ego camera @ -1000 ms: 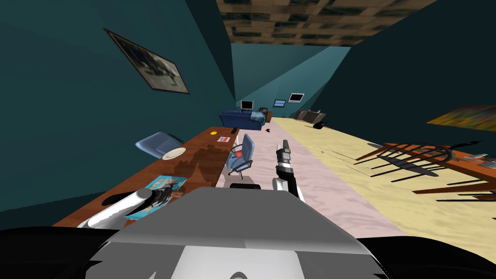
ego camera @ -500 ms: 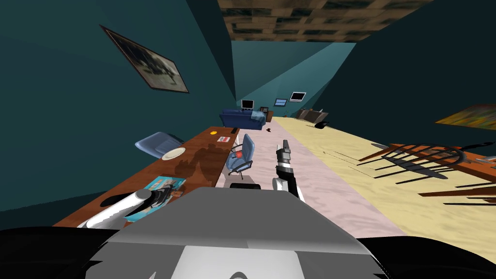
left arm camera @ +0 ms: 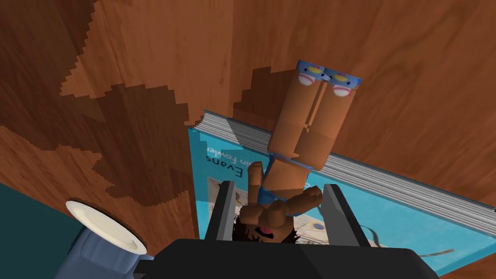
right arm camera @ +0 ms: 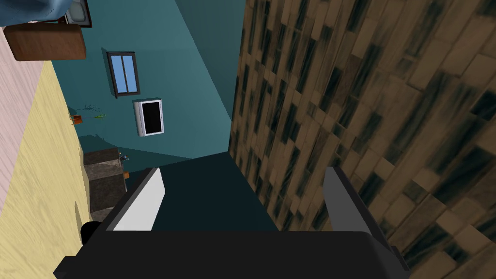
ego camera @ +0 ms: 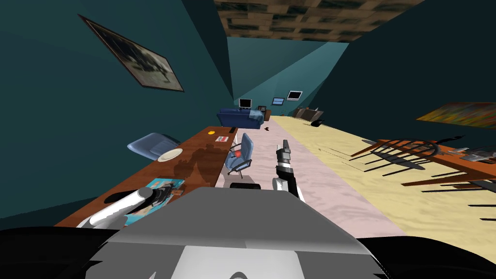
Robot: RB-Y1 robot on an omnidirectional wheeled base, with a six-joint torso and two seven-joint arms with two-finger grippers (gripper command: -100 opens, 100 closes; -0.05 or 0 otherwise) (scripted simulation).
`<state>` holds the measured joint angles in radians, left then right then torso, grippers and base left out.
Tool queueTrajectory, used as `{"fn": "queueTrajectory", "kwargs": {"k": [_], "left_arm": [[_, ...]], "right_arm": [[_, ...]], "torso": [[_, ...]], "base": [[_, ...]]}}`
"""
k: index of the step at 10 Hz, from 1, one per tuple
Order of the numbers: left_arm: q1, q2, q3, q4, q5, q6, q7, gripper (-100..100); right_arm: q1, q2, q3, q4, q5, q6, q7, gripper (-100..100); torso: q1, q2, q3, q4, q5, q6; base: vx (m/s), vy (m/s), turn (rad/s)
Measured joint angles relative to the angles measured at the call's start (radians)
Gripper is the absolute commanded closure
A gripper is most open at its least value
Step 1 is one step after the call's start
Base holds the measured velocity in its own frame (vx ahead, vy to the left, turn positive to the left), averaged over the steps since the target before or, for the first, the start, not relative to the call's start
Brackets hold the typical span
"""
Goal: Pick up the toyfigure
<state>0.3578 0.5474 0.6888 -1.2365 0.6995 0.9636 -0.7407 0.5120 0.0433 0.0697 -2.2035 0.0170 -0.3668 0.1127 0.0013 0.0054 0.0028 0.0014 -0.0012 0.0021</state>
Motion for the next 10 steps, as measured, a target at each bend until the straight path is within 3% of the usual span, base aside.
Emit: {"fn": "queueTrajectory", "kwargs": {"k": [10], "left_arm": [[0.001, 0.05, -0.104, -0.059, -0.06, 0.022, 0.262, 100]], "right_arm": [[0.0, 0.0, 0.0, 0.0, 0.0, 0.0, 0.0, 0]], "torso": [[-0.001, 0.001, 0.001, 0.001, 0.0, -0.003]], "base": [[-0.085, 0.015, -0.093]]}}
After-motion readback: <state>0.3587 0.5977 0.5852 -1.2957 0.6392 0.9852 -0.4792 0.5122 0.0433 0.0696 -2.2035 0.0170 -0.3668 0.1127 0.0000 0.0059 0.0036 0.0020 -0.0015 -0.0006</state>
